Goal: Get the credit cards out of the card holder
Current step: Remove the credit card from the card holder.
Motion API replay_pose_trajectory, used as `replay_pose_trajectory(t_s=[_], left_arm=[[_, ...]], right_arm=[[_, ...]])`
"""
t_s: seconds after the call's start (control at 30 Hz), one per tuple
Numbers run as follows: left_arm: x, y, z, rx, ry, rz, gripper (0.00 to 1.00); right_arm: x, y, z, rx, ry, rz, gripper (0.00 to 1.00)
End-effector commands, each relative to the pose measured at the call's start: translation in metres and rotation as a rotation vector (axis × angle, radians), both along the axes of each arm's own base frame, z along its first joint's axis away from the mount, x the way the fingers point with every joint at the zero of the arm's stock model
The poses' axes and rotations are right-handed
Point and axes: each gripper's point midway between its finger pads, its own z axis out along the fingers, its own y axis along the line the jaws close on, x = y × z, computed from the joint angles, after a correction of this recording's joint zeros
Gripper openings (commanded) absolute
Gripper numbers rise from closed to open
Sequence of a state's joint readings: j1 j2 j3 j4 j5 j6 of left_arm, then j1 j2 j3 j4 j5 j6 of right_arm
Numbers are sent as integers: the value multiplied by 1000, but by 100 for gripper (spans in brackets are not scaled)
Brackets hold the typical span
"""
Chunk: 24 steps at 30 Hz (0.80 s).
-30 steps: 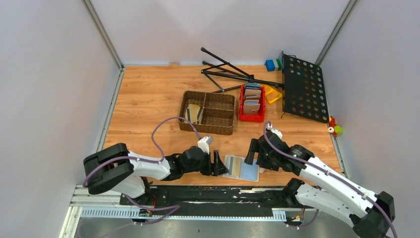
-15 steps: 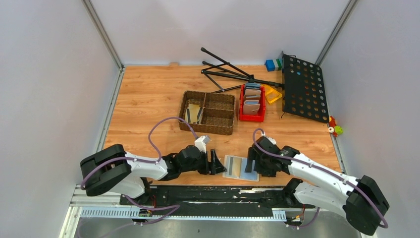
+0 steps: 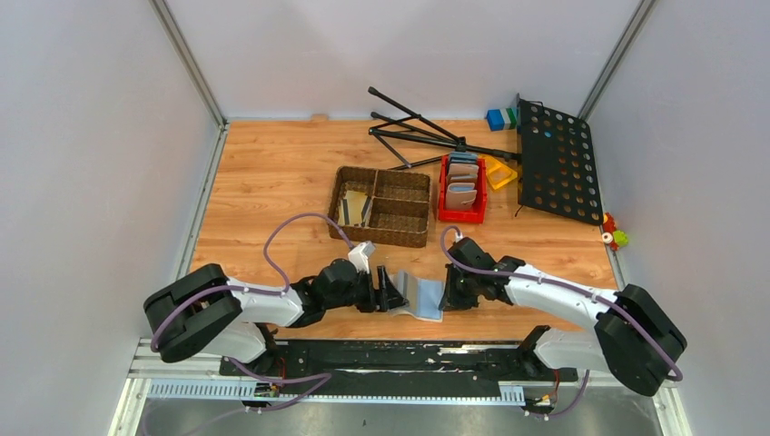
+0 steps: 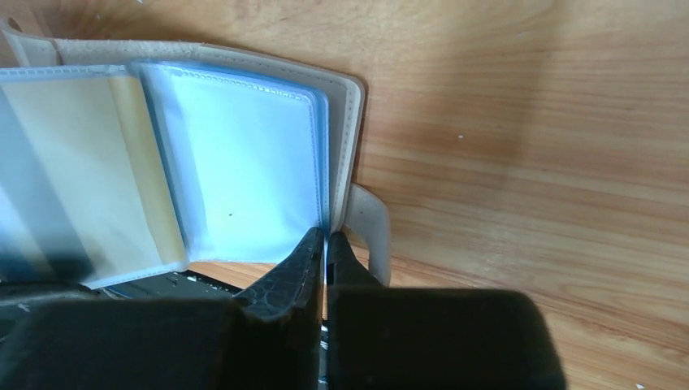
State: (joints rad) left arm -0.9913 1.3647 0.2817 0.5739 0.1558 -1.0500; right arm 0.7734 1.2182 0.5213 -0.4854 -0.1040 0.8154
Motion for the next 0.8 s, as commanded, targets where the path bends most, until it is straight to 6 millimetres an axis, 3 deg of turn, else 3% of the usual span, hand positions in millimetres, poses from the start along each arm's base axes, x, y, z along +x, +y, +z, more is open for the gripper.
replay_pose_trajectory(t_s=[0.0,0.3,0.6,0.77], left_arm=[[2,17,-8,25,5,11,80],[6,32,3,46,-57,10,85],[7,28,5,45,-52,-27,91],[6,17,9,-4,-32,-58,88]], right_arm=[[2,3,-14,-8,-7,31,0],[9,10,1,58,-83,50,0],[12,15,8,68,-97,78,0],[12,17,9,73,-100,87,0]])
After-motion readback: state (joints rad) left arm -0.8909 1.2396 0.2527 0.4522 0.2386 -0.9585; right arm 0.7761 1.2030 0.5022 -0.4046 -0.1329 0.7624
